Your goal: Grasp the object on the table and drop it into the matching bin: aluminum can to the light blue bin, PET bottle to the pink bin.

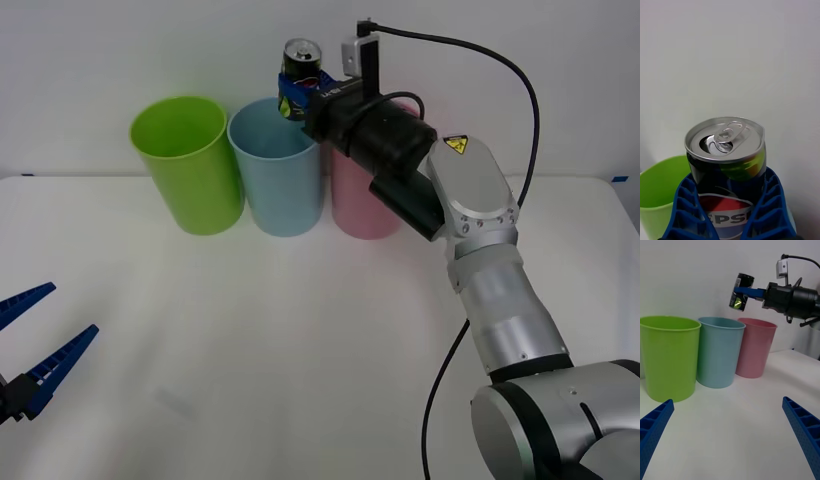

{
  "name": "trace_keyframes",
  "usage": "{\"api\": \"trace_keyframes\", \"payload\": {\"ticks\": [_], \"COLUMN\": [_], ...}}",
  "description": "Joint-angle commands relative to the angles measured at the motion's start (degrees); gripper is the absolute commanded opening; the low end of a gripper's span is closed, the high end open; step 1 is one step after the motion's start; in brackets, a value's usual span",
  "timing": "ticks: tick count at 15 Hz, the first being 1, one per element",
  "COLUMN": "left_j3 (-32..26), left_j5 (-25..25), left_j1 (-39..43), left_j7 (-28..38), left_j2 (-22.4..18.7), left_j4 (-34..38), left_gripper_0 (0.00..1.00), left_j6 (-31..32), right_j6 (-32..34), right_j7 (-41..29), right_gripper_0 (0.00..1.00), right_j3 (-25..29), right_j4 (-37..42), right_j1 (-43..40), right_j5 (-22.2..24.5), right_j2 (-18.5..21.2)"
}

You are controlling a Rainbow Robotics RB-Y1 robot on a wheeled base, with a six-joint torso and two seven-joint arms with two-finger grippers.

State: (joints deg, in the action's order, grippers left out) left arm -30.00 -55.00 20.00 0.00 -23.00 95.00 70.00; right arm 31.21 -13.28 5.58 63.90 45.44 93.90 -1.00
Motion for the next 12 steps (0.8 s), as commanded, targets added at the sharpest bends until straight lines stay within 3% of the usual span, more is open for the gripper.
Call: {"api": "trace_keyframes", "payload": {"ticks": [1,12], "left_j3": [0.0,0.0], "left_j5": [0.0,0.0], "left_j1": [0.0,0.0], "left_j7": [0.0,0.0], "left_j2": [0.0,0.0], "left_j4": [0.0,0.0], "left_gripper_0": [1.00,1.00], "left_j6": [0.0,0.0], "right_j6": [-0.4,-0.4], "right_j7": [0.1,0.2], "right_gripper_0": [0.00,0.00], "right_j3": [-0.3,-2.4], "right_j4": [-0.3,-1.8], "right_j1": [0.0,0.5], "right_j5": [0.1,2.2], "right_j2": [0.0,0.0]}}
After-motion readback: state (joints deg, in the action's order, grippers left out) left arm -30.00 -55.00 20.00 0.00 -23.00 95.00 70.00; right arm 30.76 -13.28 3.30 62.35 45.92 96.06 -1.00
